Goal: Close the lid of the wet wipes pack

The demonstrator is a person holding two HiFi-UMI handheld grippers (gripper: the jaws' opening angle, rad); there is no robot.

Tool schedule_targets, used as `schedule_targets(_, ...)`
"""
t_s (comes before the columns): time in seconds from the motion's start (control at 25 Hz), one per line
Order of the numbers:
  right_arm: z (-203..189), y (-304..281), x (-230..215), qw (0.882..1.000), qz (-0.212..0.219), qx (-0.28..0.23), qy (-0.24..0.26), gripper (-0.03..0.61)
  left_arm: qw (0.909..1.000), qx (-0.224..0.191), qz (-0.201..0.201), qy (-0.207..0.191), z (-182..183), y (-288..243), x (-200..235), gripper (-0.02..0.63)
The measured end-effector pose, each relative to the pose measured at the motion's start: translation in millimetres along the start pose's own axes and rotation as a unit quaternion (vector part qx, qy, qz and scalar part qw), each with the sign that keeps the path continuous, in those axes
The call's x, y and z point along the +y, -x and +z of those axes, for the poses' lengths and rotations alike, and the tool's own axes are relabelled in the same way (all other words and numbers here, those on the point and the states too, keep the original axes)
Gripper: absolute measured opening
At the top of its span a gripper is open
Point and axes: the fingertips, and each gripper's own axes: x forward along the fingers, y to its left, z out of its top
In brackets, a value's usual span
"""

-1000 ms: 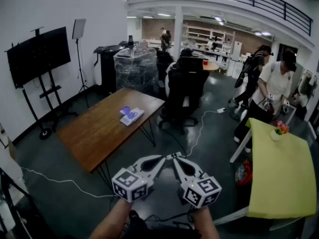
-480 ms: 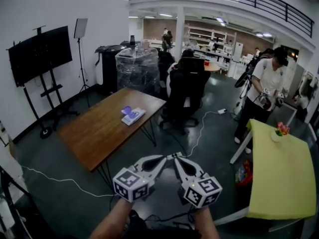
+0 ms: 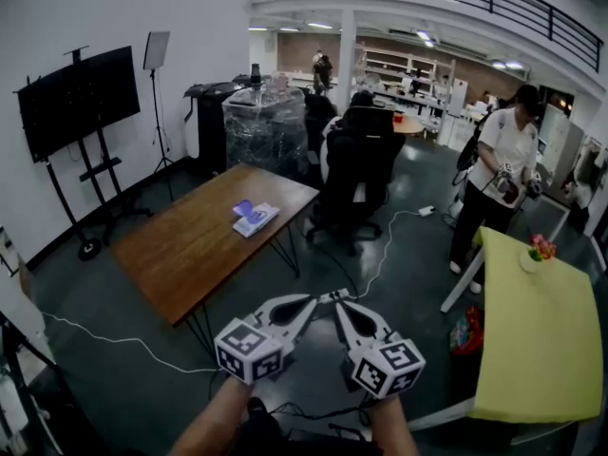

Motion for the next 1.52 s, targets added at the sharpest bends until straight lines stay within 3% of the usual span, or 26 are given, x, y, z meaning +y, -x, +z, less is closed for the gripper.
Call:
schedule_targets(0.52, -7, -60, -40, 1.000, 0.000, 0.015, -0.002, 0.011, 1.0000, 0.002, 0.003, 0.007, 1, -39, 68, 0.005)
schedule_targets(1.12, 10, -193, -111, 0.999, -0.027, 0.038, 0.006, 0.011, 0.9992, 0.015, -0.016, 0.034, 0, -118, 202, 0.005)
schedule_targets(1.52, 15, -283, -140, 0.999, -0.036, 0.028, 0.006, 0.011, 0.9987, 0.027, -0.019, 0.039, -3, -138, 288, 0.005)
